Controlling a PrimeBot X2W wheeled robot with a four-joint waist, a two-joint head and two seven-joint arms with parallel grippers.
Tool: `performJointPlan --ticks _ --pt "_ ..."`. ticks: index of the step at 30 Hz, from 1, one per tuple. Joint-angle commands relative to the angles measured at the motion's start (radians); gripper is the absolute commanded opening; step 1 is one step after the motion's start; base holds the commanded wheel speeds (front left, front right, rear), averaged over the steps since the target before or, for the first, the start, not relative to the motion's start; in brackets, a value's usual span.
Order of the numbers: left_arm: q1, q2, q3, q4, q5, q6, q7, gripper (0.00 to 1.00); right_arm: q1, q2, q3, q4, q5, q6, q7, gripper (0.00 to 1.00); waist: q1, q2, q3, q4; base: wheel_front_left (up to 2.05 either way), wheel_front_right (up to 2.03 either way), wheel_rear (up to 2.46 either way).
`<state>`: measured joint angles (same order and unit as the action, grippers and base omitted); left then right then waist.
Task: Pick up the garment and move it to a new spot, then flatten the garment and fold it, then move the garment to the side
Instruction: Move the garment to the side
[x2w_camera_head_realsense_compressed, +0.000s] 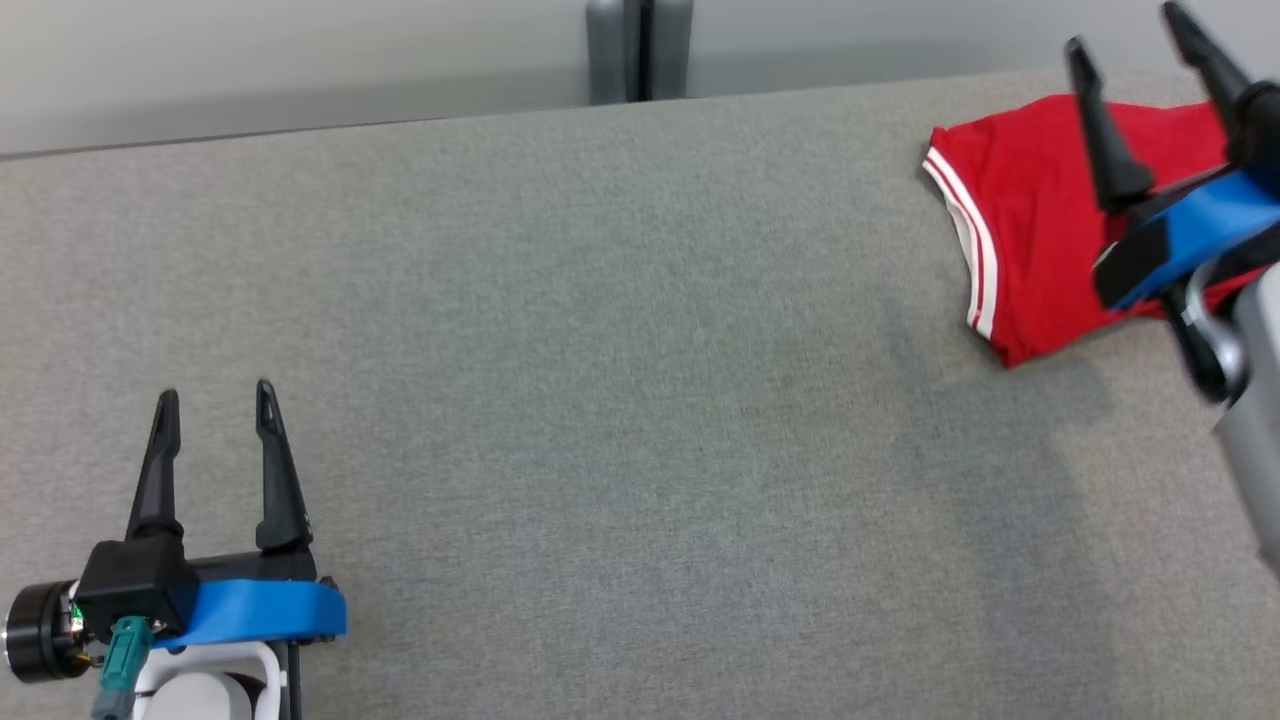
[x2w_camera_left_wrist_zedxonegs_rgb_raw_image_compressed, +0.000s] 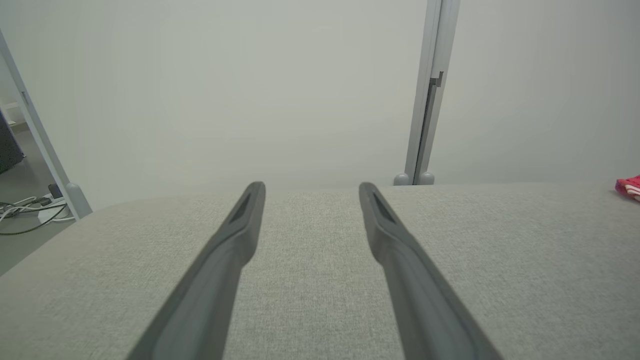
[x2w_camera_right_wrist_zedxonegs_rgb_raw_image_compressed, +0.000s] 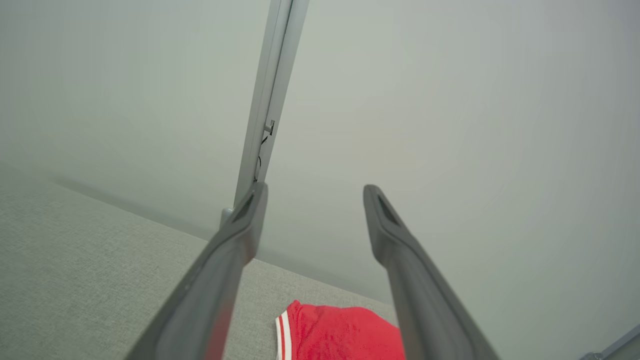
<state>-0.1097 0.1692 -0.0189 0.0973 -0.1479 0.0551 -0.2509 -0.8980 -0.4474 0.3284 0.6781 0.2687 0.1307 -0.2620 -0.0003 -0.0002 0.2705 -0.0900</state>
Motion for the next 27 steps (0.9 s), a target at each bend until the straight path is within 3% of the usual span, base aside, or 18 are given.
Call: performJointPlan --ticks 1,9,27 --pt "0.014 -0.003 0.001 0.010 -0.006 0.003 -0.008 1.00 0.055 0.024 -0.011 -0.045 -0.012 0.000 -0.003 1.00 0.0003 0.0002 -0.025 0.004 0.00 0.00 0.00" --pt "0.068 -0.017 0.002 0.055 -0.020 -0.005 -0.013 1.00 0.286 0.112 -0.059 -0.202 -0.024 0.000 -0.003 1.00 0.0003 0.0002 -0.112 0.041 0.00 0.00 0.00" --pt "0.139 -0.023 -0.011 0.110 -0.027 -0.023 -0.015 1.00 0.775 0.285 -0.274 -0.381 -0.072 0.000 -0.003 1.00 0.0003 0.0002 -0.235 0.090 0.00 0.00 0.00"
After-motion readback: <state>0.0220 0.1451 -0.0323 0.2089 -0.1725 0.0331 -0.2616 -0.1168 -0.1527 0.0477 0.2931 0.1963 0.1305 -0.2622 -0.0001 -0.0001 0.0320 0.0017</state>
